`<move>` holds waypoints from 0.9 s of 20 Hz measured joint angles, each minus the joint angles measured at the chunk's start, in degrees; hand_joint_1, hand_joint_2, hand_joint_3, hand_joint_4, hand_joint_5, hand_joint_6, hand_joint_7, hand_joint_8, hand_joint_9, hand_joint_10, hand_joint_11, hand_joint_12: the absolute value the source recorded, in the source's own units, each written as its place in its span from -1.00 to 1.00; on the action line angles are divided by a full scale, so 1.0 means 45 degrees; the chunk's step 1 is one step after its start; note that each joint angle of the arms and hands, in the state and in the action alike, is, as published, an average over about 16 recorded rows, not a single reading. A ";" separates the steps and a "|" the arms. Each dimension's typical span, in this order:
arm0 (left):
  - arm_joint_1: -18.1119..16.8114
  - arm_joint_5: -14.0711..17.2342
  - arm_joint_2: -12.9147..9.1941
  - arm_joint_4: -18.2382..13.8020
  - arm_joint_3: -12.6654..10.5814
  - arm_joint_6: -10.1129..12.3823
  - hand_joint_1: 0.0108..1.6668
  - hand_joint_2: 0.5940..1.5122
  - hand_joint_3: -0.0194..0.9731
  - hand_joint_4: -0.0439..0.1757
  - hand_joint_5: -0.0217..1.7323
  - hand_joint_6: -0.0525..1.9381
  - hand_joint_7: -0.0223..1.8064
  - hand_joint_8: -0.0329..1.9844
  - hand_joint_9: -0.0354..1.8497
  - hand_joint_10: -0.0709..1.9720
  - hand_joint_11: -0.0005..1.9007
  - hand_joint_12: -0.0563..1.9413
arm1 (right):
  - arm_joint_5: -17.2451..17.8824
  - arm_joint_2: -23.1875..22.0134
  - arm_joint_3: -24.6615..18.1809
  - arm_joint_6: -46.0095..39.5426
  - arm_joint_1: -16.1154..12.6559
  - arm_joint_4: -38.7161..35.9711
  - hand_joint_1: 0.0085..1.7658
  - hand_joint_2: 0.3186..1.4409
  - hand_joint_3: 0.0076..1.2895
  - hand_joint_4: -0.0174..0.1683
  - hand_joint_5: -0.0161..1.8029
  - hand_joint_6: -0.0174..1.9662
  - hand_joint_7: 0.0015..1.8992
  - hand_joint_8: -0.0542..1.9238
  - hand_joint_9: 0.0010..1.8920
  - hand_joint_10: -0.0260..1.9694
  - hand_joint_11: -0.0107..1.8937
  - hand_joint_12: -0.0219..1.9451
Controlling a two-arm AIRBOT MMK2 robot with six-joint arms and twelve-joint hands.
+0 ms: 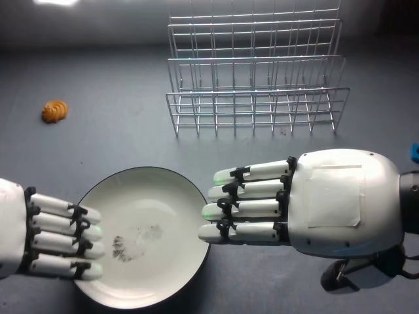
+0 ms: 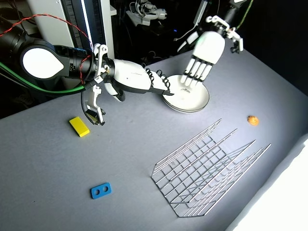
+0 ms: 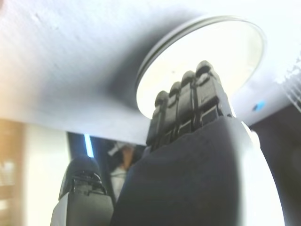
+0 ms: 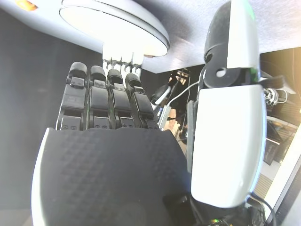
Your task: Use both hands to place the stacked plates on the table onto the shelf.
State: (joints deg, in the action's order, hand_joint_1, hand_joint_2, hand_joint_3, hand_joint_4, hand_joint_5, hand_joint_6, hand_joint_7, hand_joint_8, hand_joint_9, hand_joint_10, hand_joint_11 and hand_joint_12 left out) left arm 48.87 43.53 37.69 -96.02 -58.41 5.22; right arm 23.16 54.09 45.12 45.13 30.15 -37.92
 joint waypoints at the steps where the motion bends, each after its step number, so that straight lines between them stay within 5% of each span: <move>1: -0.0011 0.0236 0.0001 0.0024 -0.0126 -0.0207 -1.00 0.09 -0.92 -0.59 -0.92 -0.94 -0.95 -0.97 -0.95 -0.92 -0.98 -0.95 | 0.0003 -0.0001 0.0000 0.0004 0.0000 0.0000 0.27 -0.09 -0.98 -0.81 -0.96 -0.96 -0.99 -0.93 -0.98 -0.97 -0.96 -0.96; 8: 0.0127 0.0878 0.0146 0.0199 -0.0692 -0.1069 -1.00 0.09 -0.92 -0.58 -0.92 -0.95 -0.95 -0.97 -0.94 -0.92 -0.99 -0.95 | 0.0020 -0.0008 0.0005 0.0036 0.0000 0.0000 0.27 -0.09 -0.98 -0.81 -0.96 -0.96 -0.99 -0.93 -0.98 -0.97 -0.96 -0.95; 18: 0.0216 -0.1264 0.0190 -0.0391 -0.0319 0.0503 -1.00 0.09 -0.92 -0.59 -0.95 -0.94 -0.96 -0.97 -0.94 -0.92 -0.99 -0.96 | 0.0036 -0.0012 0.0010 0.0075 0.0000 0.0000 0.28 -0.08 -0.98 -0.81 -0.96 -0.96 -0.99 -0.93 -0.98 -0.97 -0.97 -0.90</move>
State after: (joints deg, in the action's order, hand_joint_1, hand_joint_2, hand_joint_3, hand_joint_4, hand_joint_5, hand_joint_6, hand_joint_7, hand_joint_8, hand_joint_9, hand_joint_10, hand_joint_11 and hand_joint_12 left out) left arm 49.84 37.84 38.54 -97.78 -59.84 7.48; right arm 23.32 54.04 45.17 45.47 30.15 -37.92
